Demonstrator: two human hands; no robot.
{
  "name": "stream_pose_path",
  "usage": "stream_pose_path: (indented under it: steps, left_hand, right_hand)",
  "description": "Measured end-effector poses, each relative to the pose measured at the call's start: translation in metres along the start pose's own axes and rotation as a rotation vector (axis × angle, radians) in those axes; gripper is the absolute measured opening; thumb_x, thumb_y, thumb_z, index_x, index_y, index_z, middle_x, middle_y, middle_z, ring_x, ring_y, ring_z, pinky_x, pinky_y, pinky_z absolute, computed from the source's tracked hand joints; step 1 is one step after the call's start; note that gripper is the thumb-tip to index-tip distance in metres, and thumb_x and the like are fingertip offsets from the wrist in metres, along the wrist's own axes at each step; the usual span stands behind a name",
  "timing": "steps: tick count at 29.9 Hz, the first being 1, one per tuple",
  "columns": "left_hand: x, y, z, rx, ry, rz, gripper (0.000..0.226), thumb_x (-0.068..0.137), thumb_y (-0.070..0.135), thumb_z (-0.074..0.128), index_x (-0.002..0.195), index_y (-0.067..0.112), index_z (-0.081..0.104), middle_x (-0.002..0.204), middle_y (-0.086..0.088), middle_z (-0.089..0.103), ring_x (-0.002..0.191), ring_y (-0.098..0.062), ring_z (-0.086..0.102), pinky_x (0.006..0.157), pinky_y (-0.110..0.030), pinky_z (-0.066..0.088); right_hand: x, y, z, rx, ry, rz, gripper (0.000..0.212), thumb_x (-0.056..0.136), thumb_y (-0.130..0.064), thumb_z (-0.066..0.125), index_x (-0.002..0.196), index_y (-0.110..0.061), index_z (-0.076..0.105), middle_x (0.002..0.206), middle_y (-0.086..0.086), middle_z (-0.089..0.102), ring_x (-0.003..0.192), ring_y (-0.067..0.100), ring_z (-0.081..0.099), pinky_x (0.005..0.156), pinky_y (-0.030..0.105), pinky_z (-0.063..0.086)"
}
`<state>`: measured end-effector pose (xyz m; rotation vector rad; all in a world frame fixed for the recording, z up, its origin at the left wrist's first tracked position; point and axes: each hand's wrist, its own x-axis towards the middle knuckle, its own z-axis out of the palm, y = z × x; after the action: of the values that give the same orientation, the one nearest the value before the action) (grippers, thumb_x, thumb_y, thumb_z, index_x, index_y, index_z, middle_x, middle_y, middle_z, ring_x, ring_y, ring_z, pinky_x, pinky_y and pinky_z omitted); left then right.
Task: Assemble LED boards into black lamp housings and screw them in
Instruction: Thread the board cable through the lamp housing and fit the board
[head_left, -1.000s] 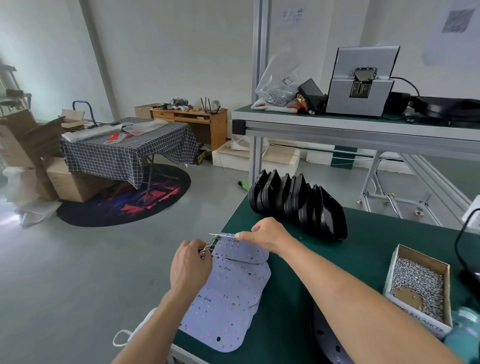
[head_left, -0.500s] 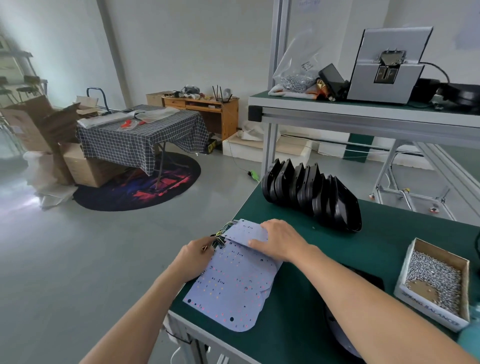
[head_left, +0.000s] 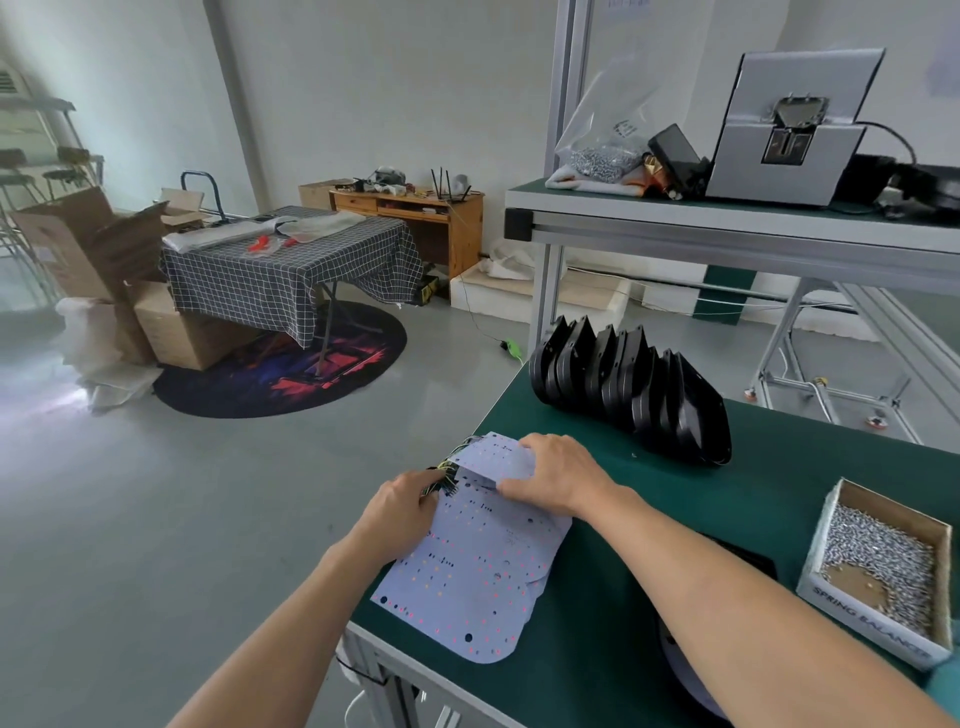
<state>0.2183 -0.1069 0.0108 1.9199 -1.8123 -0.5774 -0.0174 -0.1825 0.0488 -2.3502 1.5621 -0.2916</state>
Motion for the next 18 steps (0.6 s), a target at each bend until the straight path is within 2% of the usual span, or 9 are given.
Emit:
stream_pose_path:
  steps: [4,8,11,14,16,18]
  left_hand:
    - [0.000,0.004,-0.001,-0.022,0.030,0.003,0.041,0.106,0.012,0.047,0.145,0.016,0.059,0.144,-0.003,0.060,0.132,-0.026,0.055,0.105,-0.032,0.043]
    - [0.009,0.005,-0.001,-0.165,0.115,-0.086,0.029,0.106,0.015,0.050,0.126,0.016,0.071,0.122,-0.007,0.071,0.115,-0.024,0.063,0.085,-0.027,0.044]
    - [0.017,0.006,-0.005,-0.257,0.202,-0.186,0.024,0.104,0.018,0.056,0.121,0.014,0.072,0.119,-0.010,0.073,0.107,-0.023,0.066,0.083,-0.024,0.042]
    - [0.022,0.007,-0.011,-0.295,0.313,-0.267,0.032,0.101,0.024,0.062,0.129,0.010,0.066,0.118,-0.006,0.072,0.095,-0.019,0.064,0.087,-0.027,0.043]
    - [0.024,0.005,-0.014,-0.346,0.382,-0.332,0.046,0.099,0.032,0.065,0.139,0.010,0.056,0.104,0.002,0.070,0.087,-0.018,0.061,0.088,-0.032,0.045]
    - [0.026,0.001,-0.017,-0.400,0.412,-0.390,0.064,0.097,0.037,0.067,0.150,0.012,0.042,0.094,0.006,0.065,0.096,-0.024,0.061,0.094,-0.039,0.048]
  right_hand:
    - [0.010,-0.006,-0.011,0.268,0.022,0.089,0.082,0.082,-0.062,0.075,0.145,-0.014,0.055,0.145,0.007,0.059,0.132,0.025,0.056,0.103,0.037,0.049]
    - [0.022,-0.021,-0.018,0.501,0.080,0.090,0.078,0.083,-0.061,0.077,0.142,-0.013,0.058,0.142,0.005,0.061,0.125,0.020,0.059,0.098,0.036,0.051]
    - [0.027,-0.036,-0.027,0.632,0.125,0.052,0.073,0.083,-0.057,0.078,0.139,-0.013,0.061,0.136,0.001,0.064,0.119,0.017,0.061,0.097,0.035,0.053]
    - [0.025,-0.051,-0.042,0.768,0.176,-0.009,0.054,0.083,-0.051,0.080,0.124,-0.018,0.067,0.119,-0.004,0.070,0.108,0.018,0.066,0.089,0.033,0.057]
    - [0.015,-0.061,-0.058,0.863,0.194,-0.067,0.047,0.083,-0.049,0.081,0.119,-0.021,0.070,0.112,-0.005,0.073,0.099,0.012,0.068,0.080,0.027,0.054]
    - [-0.002,-0.071,-0.079,0.938,0.221,-0.141,0.047,0.084,-0.045,0.081,0.124,-0.022,0.071,0.111,-0.009,0.074,0.095,0.002,0.068,0.080,0.019,0.050]
